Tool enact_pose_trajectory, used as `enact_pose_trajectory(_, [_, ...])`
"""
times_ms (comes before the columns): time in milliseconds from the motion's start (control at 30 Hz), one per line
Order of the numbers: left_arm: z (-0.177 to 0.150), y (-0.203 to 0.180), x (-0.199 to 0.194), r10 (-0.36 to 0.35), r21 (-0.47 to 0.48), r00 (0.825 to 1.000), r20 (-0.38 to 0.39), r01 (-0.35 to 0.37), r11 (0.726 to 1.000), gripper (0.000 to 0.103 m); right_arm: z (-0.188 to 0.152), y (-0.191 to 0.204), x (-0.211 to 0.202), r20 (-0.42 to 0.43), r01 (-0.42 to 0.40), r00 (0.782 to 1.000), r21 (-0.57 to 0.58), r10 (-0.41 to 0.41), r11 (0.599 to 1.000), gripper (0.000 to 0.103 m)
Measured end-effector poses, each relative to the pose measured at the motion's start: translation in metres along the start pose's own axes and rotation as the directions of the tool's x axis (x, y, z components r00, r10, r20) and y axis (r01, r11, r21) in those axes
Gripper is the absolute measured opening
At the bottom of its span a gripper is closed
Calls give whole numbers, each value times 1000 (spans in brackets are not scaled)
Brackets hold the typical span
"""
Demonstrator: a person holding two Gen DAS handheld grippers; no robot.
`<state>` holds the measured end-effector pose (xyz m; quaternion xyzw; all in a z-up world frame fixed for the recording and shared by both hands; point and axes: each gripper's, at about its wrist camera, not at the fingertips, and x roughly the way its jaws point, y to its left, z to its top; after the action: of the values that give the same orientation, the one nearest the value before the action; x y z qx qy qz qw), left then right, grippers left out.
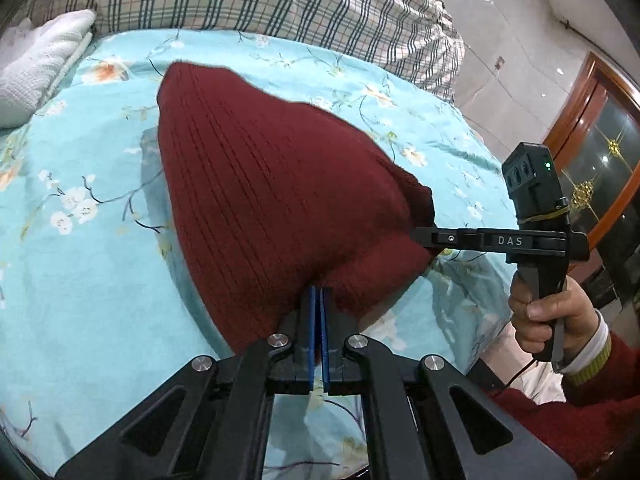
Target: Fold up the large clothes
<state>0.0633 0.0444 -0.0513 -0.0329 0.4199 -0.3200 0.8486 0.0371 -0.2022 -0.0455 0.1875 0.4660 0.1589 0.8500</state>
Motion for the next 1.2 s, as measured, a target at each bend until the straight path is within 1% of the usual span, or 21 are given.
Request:
enact_pose_trajectory(33, [1, -4, -6, 18, 7, 1000, 9, -18, 1000, 6, 2, 2, -5, 14, -4, 1000, -1, 4, 1000, 4])
enact_pose_trajectory(67, [2, -7, -10, 36, 9, 999, 15, -37, 999, 10, 6, 5, -13, 42, -8, 999, -5, 8, 1000, 4])
enact_pose_trajectory(133, [6, -10, -20, 68, -1, 997, 42, -68, 998, 27, 15, 9, -25, 94, -14, 995, -9, 15, 1000, 5])
enact_pose_trajectory(167, [9, -10, -25, 88, -14, 994, 62, -88, 996, 43, 23, 10, -32, 130, -15, 991, -9, 16, 1000, 7])
enact_pose_trajectory(200, [12, -8, -29, 105, -26, 991, 78, -103, 994, 51, 30, 10, -34, 149, -14, 989, -7, 15, 1000, 10])
enact_pose_trajectory(233, [17, -5, -34, 128, -58, 987, 102, -123, 991, 51, 38, 10, -34, 160, -9, 987, -5, 10, 1000, 13])
enact_pose_trajectory(300, [25, 3, -38, 124, -115, 985, 120, -110, 987, 51, 56, 11, -28, 173, -5, 985, -13, 8, 1000, 14])
enact_pose_trajectory(333, [28, 6, -38, 122, -134, 985, 124, -105, 985, 51, 63, 11, -22, 160, -14, 987, -19, 17, 1000, 15])
enact_pose_trajectory(367, [31, 9, -35, 130, -150, 984, 119, -112, 982, 51, 71, 11, -6, 113, -24, 993, -27, 27, 999, 16])
enact_pose_trajectory(400, [33, 11, -31, 147, -155, 984, 104, -130, 979, 51, 76, 11, 6, 82, -13, 997, -28, 15, 1000, 16])
enact_pose_trajectory(467, [35, 15, -17, 226, -156, 973, 45, -217, 964, 51, 81, 6, 35, 28, 47, 999, -30, -46, 998, 16])
enact_pose_trajectory(500, [35, 17, -10, 238, -155, 971, 17, -233, 960, 52, 81, -1, 43, 15, 67, 998, -25, -67, 997, 16])
enact_pose_trajectory(533, [34, 20, -7, 229, -161, 973, 6, -225, 961, 52, 80, -5, 48, 23, 69, 997, -10, -68, 998, 16])
enact_pose_trajectory(600, [30, 21, -5, 214, -173, 977, 12, -208, 963, 52, 78, -16, 45, 41, 32, 999, 49, -34, 998, 16])
enact_pose_trajectory(667, [29, 21, -5, 223, -168, 975, 12, -218, 961, 52, 75, -16, 37, 54, 28, 998, 69, -32, 997, 16])
enact_pose_trajectory(767, [27, 21, -7, 233, -167, 972, 14, -227, 959, 52, 69, -8, 17, 75, 28, 997, 64, -32, 998, 16])
enact_pose_trajectory(867, [26, 21, -8, 239, -175, 971, 13, -233, 957, 52, 60, 5, -3, 105, 3, 994, 39, -7, 999, 17])
enact_pose_trajectory(967, [27, 20, -2, 254, -176, 967, -3, -250, 952, 53, 46, 19, -18, 116, -10, 993, 9, 9, 1000, 18])
enact_pose_trajectory(1033, [26, 17, 0, 263, -170, 965, -8, -261, 950, 54, 38, 22, -24, 116, -7, 993, -5, 8, 1000, 18])
enact_pose_trajectory(1100, [25, 14, 2, 276, -164, 961, -14, -274, 948, 56, 29, 27, -28, 113, 2, 994, -19, 0, 1000, 18])
enact_pose_trajectory(1200, [22, 12, 1, 278, -169, 960, -22, -278, 946, 60, 16, 32, -33, 108, 33, 994, -43, -28, 999, 20])
